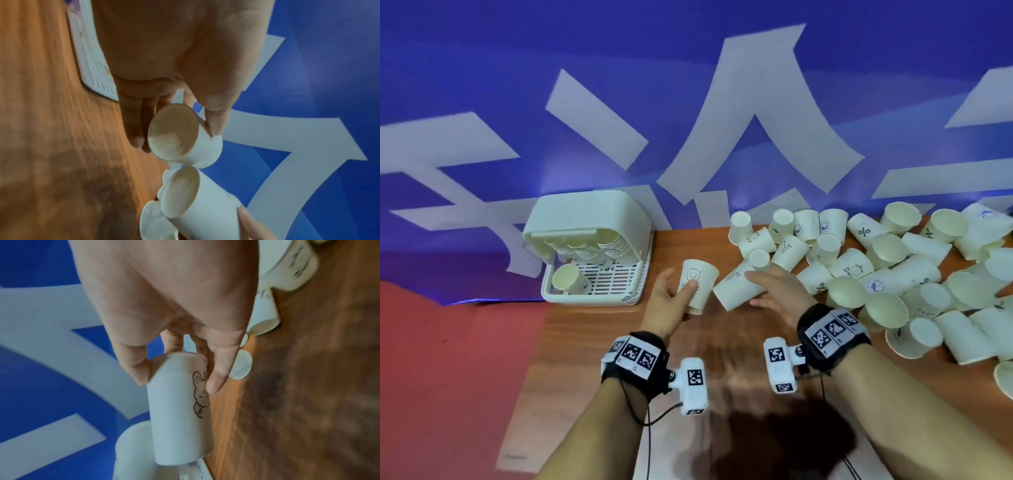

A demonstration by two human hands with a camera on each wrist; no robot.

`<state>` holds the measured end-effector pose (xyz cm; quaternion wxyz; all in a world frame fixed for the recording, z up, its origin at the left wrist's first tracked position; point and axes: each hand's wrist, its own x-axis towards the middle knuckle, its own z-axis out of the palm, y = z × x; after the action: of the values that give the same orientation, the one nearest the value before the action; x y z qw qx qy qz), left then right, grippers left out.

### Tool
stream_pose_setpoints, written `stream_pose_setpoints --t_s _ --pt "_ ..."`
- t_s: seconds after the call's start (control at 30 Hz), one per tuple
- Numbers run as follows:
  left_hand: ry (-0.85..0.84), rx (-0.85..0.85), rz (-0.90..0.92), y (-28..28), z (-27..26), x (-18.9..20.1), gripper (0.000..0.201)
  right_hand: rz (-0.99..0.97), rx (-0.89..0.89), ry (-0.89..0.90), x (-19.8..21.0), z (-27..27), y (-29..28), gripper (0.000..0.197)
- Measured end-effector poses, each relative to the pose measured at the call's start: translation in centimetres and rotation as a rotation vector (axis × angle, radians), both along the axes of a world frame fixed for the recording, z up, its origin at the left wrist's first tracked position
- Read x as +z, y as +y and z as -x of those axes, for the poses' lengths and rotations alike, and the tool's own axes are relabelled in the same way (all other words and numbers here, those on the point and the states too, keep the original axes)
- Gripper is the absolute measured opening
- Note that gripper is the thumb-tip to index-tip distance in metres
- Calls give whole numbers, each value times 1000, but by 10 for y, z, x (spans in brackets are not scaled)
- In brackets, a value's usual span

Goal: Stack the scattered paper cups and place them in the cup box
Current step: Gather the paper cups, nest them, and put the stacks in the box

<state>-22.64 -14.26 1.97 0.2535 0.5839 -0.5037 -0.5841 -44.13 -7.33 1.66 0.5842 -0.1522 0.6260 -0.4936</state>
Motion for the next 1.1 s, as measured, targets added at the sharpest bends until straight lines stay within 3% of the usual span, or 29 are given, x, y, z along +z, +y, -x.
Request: stream_pose_setpoints --t_s 0.1,0.23,0.33,0.5,0.67,0.9,0.97,1.1 --pt "8 3 5 -10 -29 13 66 36 61 28 11 -27 -22 27" --pt "25 42 -11 -23 -71 32 71 87 117 59 26 -66 -47 17" --pt "-9 77 32 -35 -105 40 71 111 169 82 36 -96 -66 31" --pt "-23 164 87 -56 -159 46 47 148 297 92 52 -153 -96 43" --pt "1 318 134 -78 -208 45 43 179 402 124 60 -207 -128 49" --pt "-7 364 145 -112 -266 44 38 207 472 250 56 -263 -170 50" --pt "-6 348 149 -125 -278 43 44 209 485 291 57 -274 -180 49" --pt "-66 287 148 -152 -298 34 80 202 497 426 55 -285 -194 52"
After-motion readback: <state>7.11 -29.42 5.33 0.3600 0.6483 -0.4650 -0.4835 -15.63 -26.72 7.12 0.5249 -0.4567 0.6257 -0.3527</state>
